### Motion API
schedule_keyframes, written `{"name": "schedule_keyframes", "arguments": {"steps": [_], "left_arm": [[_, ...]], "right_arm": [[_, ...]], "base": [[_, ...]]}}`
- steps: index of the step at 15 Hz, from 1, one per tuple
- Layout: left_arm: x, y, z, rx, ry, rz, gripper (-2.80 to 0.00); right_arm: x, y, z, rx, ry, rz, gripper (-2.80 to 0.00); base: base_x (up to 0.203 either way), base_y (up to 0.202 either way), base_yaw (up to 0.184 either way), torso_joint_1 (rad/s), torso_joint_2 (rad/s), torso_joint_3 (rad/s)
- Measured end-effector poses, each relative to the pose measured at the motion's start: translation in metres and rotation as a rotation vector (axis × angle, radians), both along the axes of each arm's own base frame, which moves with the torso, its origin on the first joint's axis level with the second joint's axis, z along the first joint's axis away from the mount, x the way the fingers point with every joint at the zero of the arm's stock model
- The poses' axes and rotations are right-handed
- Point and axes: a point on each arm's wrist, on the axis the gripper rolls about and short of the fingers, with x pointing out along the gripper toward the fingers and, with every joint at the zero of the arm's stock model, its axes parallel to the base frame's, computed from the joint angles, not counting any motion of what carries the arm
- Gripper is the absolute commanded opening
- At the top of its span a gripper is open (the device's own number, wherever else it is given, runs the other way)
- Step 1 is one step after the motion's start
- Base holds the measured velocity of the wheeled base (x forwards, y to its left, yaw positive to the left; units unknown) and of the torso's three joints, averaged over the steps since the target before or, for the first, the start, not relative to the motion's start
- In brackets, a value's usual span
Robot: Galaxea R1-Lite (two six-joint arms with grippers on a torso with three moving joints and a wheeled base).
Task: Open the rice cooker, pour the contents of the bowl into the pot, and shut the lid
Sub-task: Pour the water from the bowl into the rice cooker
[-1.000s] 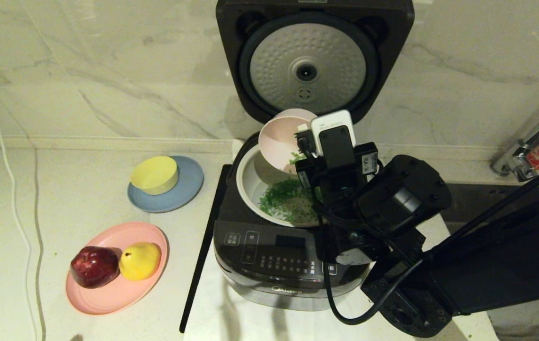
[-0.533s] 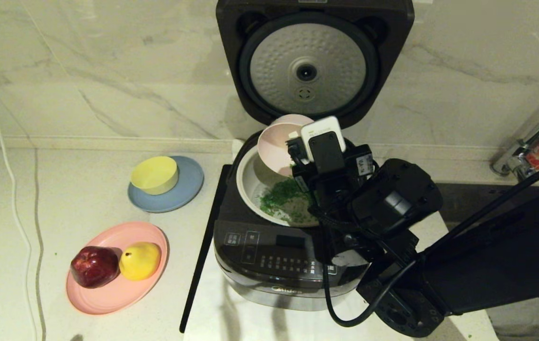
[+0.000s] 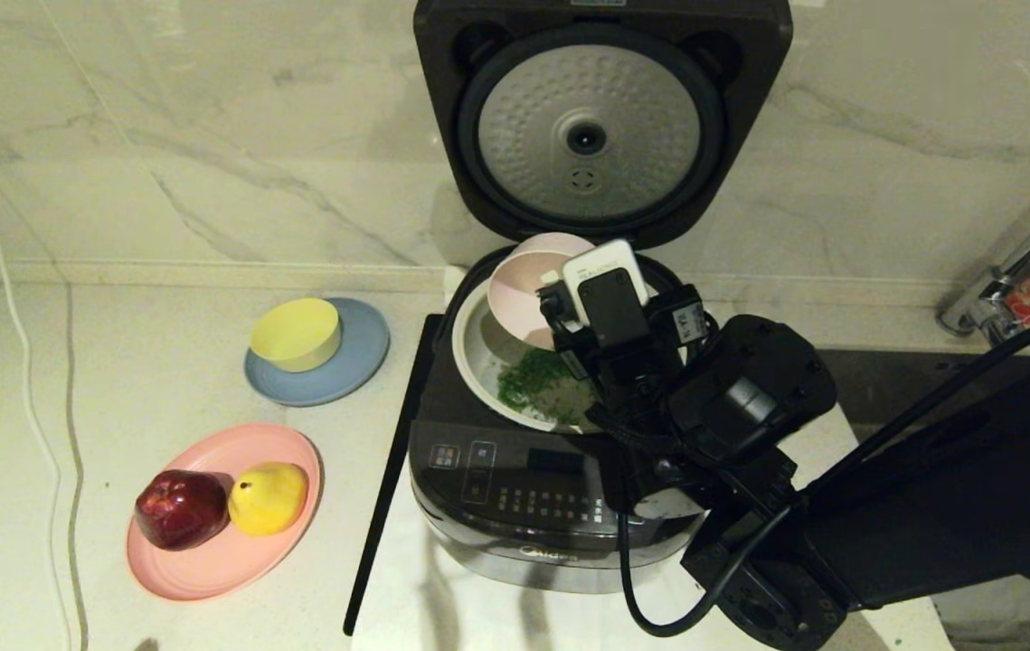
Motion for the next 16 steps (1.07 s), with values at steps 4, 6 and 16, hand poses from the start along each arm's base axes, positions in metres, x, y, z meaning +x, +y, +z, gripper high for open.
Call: {"name": "schedule_keyframes", "arguments": {"steps": [4, 6, 16], "left_arm": [[0.0, 0.0, 0.0, 0.001, 0.0, 0.0, -2.8], [0.0, 0.0, 0.0, 0.001, 0.0, 0.0, -2.8], [0.0, 0.0, 0.0, 0.001, 0.0, 0.0, -2.8]], "right_arm": [[0.0, -0.001, 0.013, 0.034, -0.027, -0.002, -2.8], [-0.001, -0.003, 0.022, 0.058, -0.046, -0.003, -2.8], [0.002, -0.004, 0.025, 0.08, -0.055, -0.014, -2.8]], "base": [[0.0, 0.0, 0.0, 0.0, 0.0, 0.0], [0.0, 0.0, 0.0, 0.0, 0.0, 0.0], [0.0, 0.0, 0.0, 0.0, 0.0, 0.0]]}}
